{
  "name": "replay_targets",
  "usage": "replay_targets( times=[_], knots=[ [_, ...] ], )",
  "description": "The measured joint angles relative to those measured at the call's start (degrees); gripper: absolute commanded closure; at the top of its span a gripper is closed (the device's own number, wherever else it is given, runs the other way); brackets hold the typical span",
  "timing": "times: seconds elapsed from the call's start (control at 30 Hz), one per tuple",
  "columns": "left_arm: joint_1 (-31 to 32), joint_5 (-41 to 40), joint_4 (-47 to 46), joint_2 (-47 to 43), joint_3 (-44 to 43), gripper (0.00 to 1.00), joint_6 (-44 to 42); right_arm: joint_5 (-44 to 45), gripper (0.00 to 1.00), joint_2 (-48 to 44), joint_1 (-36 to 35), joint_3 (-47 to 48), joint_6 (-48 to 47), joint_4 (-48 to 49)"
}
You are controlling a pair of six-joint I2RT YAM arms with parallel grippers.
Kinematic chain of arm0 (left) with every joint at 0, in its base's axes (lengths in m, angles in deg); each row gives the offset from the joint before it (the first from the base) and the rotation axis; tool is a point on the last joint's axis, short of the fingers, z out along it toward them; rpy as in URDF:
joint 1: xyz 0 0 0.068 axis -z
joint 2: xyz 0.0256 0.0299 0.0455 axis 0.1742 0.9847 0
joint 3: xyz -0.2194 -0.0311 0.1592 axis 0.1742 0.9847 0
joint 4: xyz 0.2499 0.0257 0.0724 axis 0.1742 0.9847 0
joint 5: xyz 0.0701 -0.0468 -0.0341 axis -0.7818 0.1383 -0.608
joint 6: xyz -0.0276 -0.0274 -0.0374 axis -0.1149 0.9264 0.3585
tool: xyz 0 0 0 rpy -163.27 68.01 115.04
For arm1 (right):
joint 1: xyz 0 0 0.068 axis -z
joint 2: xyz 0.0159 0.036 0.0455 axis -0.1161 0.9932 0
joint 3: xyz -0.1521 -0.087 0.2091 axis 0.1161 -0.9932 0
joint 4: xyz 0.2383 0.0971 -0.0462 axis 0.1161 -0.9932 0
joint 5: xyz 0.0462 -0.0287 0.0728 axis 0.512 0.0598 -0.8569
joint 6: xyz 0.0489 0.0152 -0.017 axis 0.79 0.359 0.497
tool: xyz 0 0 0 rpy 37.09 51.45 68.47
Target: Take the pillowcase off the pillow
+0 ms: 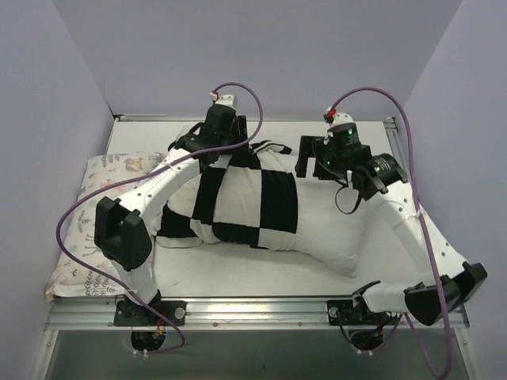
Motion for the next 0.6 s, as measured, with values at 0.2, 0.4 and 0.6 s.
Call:
replay_targets(
  times=[0.2, 0.4, 0.6],
  knots=[
    [1.70, 0.22, 1.25, -5.81, -0.37, 0.20, -1.03, 4.81, 0.07, -11.67, -4.68, -16.17, 1.60, 2.62],
    [12.07, -4.50, 1.05, -17.18, 5.86, 0.18, -1.25, 6.56, 0.05, -16.22, -4.81, -31.76, 3.54, 7.37],
    [18.60, -6.03, -0.33, -14.16, 12.15, 0.16, 1.60, 6.08, 0.36, -12.79, -4.70, -35.65, 4.96, 15.65]
  ],
)
